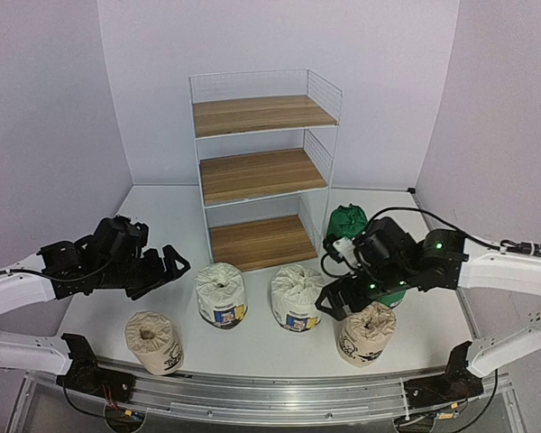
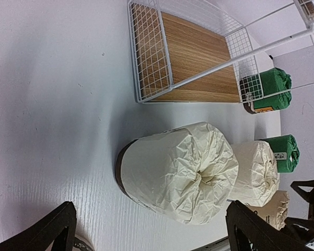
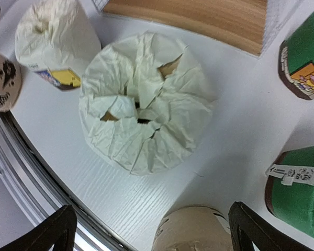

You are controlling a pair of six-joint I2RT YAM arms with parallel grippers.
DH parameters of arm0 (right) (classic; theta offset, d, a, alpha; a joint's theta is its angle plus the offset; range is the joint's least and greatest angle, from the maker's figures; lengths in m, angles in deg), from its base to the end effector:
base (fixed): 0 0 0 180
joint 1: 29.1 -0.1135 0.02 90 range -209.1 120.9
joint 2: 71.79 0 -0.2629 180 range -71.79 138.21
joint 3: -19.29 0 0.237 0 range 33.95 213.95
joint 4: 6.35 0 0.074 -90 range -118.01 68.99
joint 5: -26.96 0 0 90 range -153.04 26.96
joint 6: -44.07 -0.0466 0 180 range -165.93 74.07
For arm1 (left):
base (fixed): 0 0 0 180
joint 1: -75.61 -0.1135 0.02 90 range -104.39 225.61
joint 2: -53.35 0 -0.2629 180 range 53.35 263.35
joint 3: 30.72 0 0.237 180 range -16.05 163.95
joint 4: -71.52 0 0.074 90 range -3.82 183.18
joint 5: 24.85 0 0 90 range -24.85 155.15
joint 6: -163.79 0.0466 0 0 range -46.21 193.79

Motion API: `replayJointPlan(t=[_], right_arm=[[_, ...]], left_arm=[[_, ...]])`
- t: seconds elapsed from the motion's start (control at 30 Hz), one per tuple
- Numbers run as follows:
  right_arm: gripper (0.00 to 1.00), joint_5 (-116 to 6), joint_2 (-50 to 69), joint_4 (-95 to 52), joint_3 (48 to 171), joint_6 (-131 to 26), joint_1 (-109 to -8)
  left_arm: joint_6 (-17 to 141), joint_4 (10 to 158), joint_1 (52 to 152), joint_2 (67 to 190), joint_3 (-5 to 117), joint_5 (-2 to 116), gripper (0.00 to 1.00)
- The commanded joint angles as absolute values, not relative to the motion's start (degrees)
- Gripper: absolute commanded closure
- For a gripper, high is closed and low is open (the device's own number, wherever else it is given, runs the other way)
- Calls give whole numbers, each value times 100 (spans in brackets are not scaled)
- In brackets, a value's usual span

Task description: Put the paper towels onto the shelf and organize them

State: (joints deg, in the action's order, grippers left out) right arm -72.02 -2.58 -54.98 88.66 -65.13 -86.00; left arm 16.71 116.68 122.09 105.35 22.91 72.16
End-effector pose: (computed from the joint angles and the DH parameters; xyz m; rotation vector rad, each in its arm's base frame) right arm 0.1389 0.1998 0.2701 -0.7213 2.3383 0.4204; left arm 0.1296 -0.1282 0.2446 -0.2904 2.4332 -0.7334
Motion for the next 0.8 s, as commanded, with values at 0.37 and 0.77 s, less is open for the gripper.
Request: replayJointPlan(t=[0.37,0.77], right_arm=[[2,-7177,897,-4639,8964,-4851,-8836],[2,-7668,1759,-4126,9157,-5028,-8834]], left_arm=[[1634,11515,12220,10612,2209,7408,0],[1605,11525,12220,10650,2212,7418,0]])
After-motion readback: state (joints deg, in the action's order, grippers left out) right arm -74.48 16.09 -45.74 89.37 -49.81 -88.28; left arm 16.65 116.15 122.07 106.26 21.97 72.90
